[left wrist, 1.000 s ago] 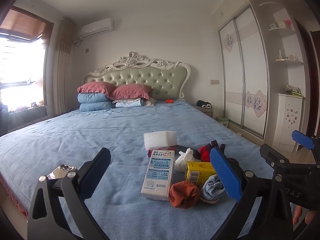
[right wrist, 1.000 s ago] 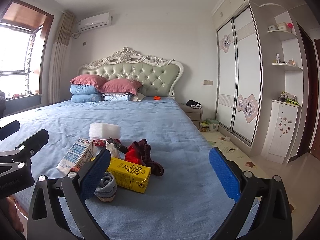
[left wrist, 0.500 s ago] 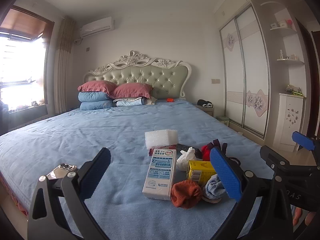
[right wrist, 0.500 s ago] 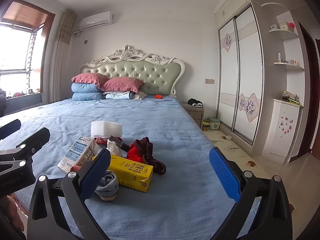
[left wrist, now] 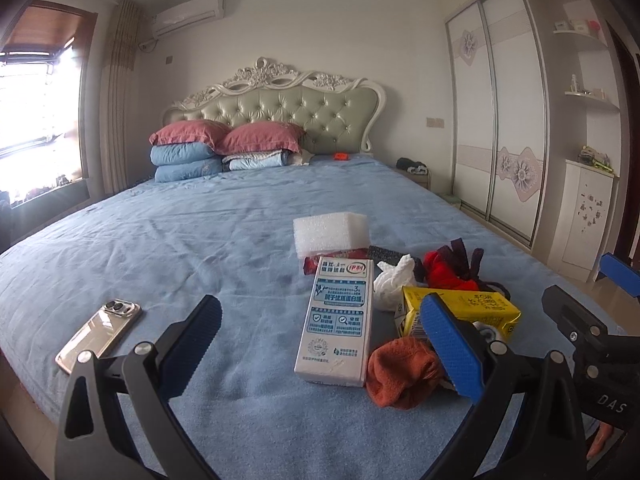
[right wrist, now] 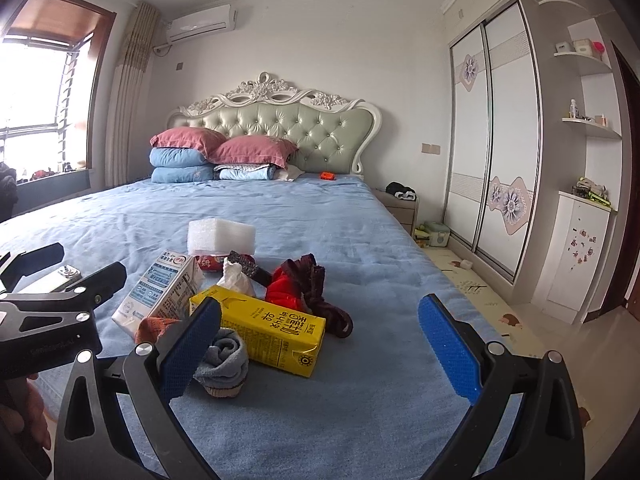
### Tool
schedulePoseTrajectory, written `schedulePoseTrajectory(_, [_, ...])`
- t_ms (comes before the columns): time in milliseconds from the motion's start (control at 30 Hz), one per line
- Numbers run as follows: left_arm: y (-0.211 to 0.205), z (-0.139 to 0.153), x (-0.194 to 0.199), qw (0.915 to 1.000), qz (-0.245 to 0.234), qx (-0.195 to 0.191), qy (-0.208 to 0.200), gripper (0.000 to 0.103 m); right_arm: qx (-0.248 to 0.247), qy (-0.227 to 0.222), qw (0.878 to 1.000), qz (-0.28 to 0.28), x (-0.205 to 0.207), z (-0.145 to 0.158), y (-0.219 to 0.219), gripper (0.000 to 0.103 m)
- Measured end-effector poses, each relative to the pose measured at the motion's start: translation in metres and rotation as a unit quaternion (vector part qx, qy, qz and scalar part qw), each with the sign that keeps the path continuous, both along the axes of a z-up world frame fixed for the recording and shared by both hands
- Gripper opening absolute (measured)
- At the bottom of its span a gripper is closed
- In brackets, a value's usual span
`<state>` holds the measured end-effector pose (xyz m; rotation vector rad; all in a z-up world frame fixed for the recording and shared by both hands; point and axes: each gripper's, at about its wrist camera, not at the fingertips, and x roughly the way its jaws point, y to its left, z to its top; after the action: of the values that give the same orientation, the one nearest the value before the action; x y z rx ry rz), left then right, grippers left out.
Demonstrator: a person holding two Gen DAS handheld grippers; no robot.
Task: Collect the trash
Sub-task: 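Grasp the white-and-blue milk carton with the left gripper while the right gripper grasps the grey sock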
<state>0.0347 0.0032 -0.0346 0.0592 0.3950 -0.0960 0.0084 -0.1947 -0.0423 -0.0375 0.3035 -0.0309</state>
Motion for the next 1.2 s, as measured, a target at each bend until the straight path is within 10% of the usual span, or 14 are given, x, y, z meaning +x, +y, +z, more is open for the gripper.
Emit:
schedulePoseTrajectory(500, [0.007,-0.037,0.084,0.9896,-0.067,-0.027,0.124,0.098,0.002,0.023,0.999,0.024,0.026,-0.011,0.008,0.095])
schedulePoseTrajectory(600, [0.004,-0.044,0.091,0.9837,-0.097,-0.032,0.148,0.059,0.006,0.023,0.999,0.025,0.025,-0.012,0.007,0.095])
schedulePoseTrajectory(667, [0.004,-0.048,0.094,0.9809,-0.104,-0.039,0.159,0.056,0.008,0.026,0.999,0.028,0.026,-0.014,0.007,0.095])
schedulePoseTrajectory(1200, [0.037,-0.014,0.036,0.9929,-0.071,-0.064,0.071,0.056,0.018,0.073,0.992,0.098,0.029,-0.03,0.04,0.093])
